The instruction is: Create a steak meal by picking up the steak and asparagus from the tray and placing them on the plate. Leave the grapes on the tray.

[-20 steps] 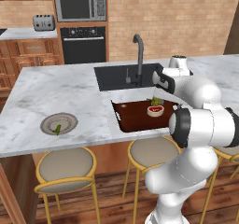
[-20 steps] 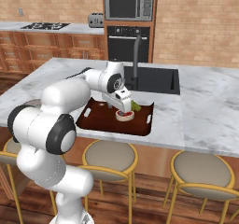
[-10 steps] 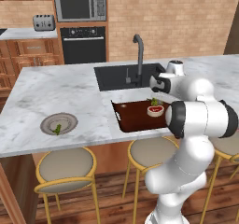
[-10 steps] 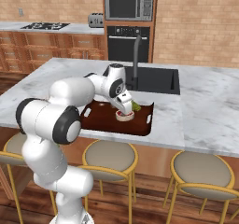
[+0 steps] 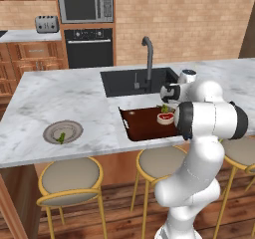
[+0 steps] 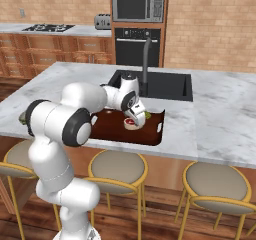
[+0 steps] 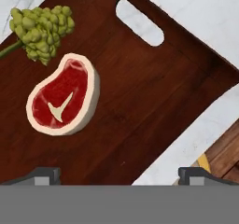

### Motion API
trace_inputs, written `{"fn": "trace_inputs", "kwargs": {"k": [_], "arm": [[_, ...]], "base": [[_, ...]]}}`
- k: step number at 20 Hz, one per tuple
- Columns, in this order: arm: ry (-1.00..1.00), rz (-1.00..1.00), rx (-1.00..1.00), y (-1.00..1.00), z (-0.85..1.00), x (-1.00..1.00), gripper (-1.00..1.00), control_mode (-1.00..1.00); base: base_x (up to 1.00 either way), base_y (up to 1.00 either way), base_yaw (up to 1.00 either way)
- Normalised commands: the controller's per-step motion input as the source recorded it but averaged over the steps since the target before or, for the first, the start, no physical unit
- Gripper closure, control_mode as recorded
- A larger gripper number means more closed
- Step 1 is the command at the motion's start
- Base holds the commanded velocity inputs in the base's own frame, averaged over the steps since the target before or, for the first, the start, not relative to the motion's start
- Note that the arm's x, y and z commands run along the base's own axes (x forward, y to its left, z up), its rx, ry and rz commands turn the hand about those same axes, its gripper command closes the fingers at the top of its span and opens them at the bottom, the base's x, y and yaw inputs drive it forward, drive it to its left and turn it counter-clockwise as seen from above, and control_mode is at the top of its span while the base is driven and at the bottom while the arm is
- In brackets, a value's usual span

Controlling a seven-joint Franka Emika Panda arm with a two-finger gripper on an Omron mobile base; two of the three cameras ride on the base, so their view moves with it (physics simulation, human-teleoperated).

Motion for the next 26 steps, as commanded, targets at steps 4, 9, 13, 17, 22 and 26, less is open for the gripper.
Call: {"fn": "trace_inputs", "kwargs": {"k": [4,9,13,17,22,26], "arm": [[-0.05,-0.01,0.0,-0.01,-0.16,0.33,-1.0,-1.0],[-0.04,0.0,0.0,0.0,-0.19,0.32,-1.0,-1.0],[-0.04,0.0,0.0,0.0,-0.24,0.28,-1.0,-1.0],[-0.03,0.0,0.0,-0.03,-0.21,0.26,-1.0,-1.0],[0.0,0.0,0.01,-0.09,-0.12,0.3,-1.0,-1.0],[0.0,0.0,0.01,-0.16,-0.15,0.24,-1.0,-1.0]], "base": [[0.0,0.0,0.0],[0.0,0.0,0.0],[0.0,0.0,0.0],[0.0,0.0,0.0],[0.0,0.0,0.0],[0.0,0.0,0.0]]}}
